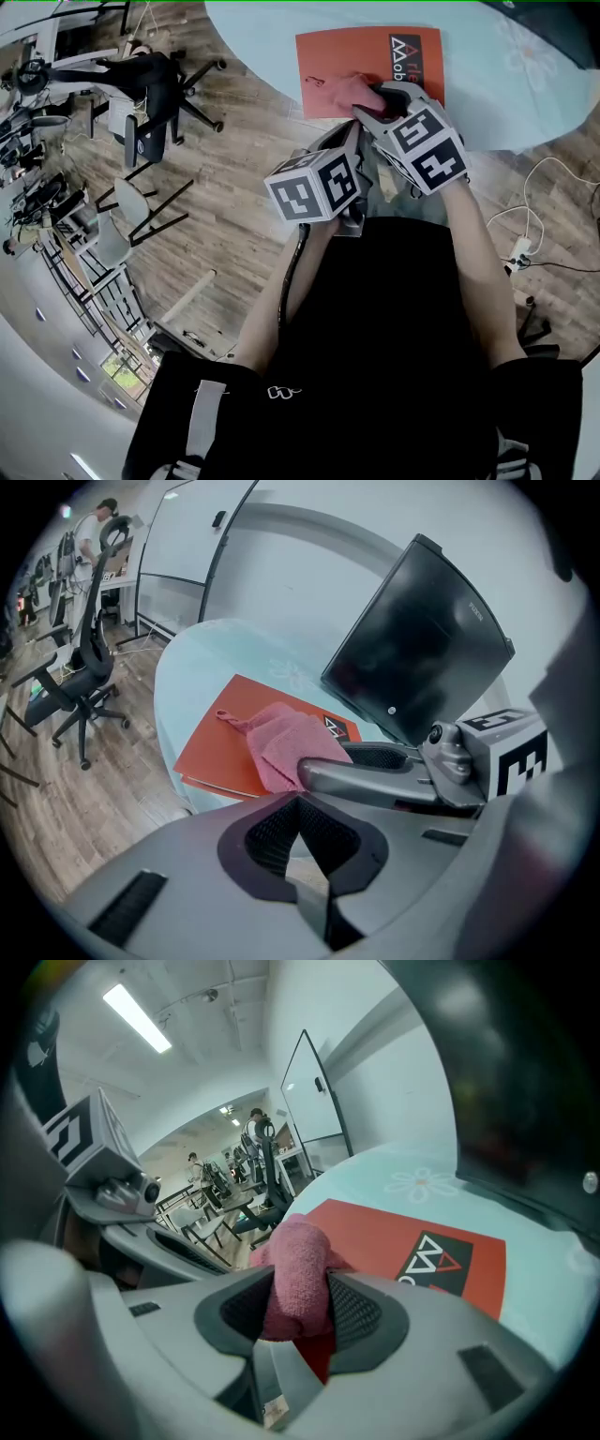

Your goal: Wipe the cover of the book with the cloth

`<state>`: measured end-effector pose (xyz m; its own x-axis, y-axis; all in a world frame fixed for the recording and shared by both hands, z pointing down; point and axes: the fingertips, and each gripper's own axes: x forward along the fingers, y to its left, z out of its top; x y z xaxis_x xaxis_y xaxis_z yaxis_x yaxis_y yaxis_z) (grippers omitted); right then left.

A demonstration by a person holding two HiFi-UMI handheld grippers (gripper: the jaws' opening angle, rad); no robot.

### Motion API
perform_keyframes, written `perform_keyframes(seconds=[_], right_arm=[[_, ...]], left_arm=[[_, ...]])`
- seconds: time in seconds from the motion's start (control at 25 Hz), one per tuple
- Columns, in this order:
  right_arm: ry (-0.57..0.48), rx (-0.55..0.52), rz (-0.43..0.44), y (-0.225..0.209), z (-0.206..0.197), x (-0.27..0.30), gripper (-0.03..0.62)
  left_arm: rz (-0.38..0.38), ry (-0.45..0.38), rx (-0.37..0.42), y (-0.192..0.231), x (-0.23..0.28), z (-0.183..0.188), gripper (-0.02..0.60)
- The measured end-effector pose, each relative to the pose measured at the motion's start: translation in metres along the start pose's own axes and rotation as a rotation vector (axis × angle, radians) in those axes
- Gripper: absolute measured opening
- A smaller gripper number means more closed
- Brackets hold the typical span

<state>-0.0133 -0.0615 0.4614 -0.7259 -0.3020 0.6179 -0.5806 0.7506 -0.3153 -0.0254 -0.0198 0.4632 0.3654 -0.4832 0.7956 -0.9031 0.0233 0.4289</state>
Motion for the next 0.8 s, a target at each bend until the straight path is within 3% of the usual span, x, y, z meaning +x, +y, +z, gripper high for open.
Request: perform_keyframes(seconds=[0.8], right_arm=[[-0.031, 0.055, -0.087, -0.025, -0.011, -0.028, 0.169]], left_arm=[[-0.043, 0.014, -0.014, -0.005, 0.007, -0.006, 0.011]])
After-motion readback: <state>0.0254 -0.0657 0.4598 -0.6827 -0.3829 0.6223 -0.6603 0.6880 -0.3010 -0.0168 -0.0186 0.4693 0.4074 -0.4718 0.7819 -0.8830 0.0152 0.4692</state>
